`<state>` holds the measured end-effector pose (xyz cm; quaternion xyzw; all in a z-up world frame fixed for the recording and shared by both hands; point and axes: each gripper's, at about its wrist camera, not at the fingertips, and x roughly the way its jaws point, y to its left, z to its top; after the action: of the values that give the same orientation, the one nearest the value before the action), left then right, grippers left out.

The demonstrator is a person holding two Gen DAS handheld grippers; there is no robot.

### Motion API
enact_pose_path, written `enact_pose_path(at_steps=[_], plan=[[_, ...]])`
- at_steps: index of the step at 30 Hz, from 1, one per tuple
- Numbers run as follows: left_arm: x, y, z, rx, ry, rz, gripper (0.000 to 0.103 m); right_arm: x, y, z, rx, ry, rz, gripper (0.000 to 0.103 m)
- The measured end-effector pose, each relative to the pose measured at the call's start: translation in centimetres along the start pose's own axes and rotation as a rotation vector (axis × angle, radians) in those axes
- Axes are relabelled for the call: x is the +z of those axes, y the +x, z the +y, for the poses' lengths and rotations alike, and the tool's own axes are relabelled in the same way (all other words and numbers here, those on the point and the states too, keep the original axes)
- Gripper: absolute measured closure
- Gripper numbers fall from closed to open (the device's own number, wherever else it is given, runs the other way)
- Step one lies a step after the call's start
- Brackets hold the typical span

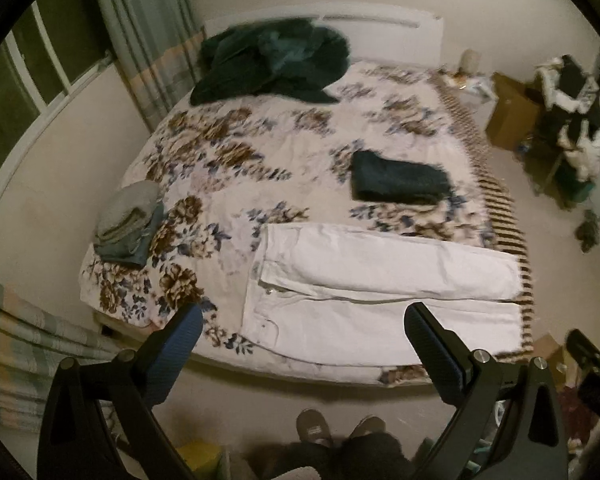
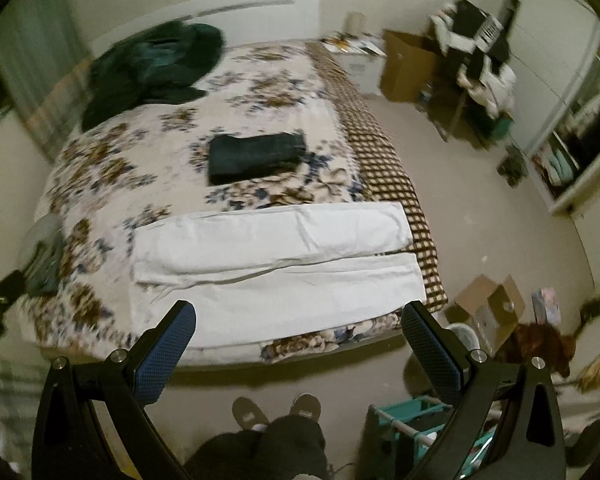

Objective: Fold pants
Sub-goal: 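Lower both tools onto the white pants' leg ends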

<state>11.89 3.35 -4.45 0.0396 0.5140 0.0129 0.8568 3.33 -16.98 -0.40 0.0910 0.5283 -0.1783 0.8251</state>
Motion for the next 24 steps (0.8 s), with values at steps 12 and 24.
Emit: enact_pose_path(at_steps=[12,24], plan=[[7.5,23.6,-0.7,0.103,-0.209,0.322,0.000,10.6,30.1,-5.4,-0.011,0.360,0.309,0.000],[12.4,49.0,-0.8,0.191,-0.439,0.587,0.000,17.6,56.2,-9.1,-0.072,0.519,0.492,0.000]])
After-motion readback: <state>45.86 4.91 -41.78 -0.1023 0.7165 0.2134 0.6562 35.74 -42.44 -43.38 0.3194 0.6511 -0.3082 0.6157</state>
